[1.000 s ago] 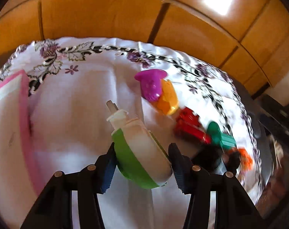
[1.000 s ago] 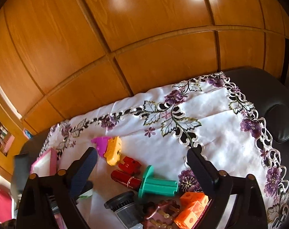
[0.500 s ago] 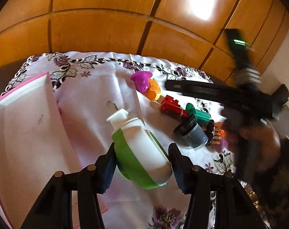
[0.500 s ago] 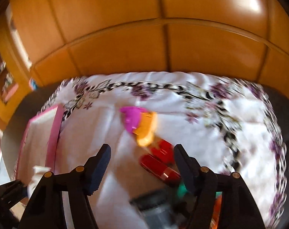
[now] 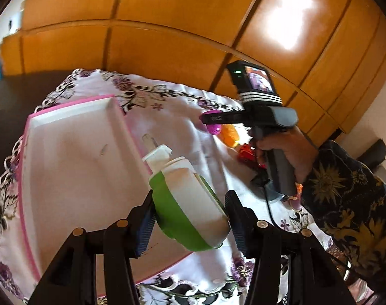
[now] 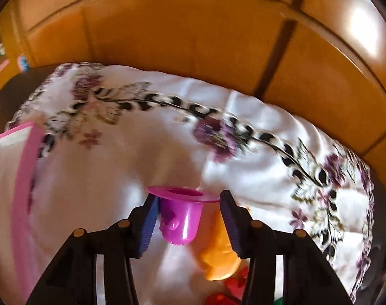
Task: Organize rigid objects
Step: 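Carry the bottle into the pink box and open the left tool while the right tool holds the cup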
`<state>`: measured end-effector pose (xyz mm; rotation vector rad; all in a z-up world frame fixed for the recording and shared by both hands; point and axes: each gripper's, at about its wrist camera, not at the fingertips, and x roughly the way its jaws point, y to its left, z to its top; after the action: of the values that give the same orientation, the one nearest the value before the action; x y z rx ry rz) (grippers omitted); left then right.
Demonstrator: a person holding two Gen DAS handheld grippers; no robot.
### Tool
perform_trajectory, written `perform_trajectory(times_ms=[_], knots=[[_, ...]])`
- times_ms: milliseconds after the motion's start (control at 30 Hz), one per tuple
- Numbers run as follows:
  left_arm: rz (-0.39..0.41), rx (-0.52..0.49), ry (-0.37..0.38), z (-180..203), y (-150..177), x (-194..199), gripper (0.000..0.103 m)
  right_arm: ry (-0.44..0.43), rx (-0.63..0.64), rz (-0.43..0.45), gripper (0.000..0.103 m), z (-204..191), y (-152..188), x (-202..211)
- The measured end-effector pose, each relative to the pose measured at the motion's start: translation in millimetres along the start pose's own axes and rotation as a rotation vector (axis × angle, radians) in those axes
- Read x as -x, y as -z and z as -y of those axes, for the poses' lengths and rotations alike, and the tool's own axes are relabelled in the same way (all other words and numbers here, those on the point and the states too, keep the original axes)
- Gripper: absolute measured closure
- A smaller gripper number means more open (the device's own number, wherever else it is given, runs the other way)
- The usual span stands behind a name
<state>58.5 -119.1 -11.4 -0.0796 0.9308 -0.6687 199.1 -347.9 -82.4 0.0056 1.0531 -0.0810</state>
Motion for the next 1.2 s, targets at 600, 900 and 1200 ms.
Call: perform_trajectory(times_ms=[600, 900, 1200], knots=[[0.031, 0.158, -0.141, -86.8, -6.8, 26.0, 0.049, -0.129, 0.049, 0.017, 0.054, -21.6, 98.8, 42.9], [-0.002, 0.133, -0.28, -143.3, -52.3, -5.7, 0.049, -0.134, 0.059, 0.03, 0.054, -21.7, 100.5, 44.2], [-0.069, 0.136, -0.372, -185.6, -85.9, -60.9, 0.049, -0.116, 0.09, 0.034, 0.054, -25.2, 100.8, 44.3]])
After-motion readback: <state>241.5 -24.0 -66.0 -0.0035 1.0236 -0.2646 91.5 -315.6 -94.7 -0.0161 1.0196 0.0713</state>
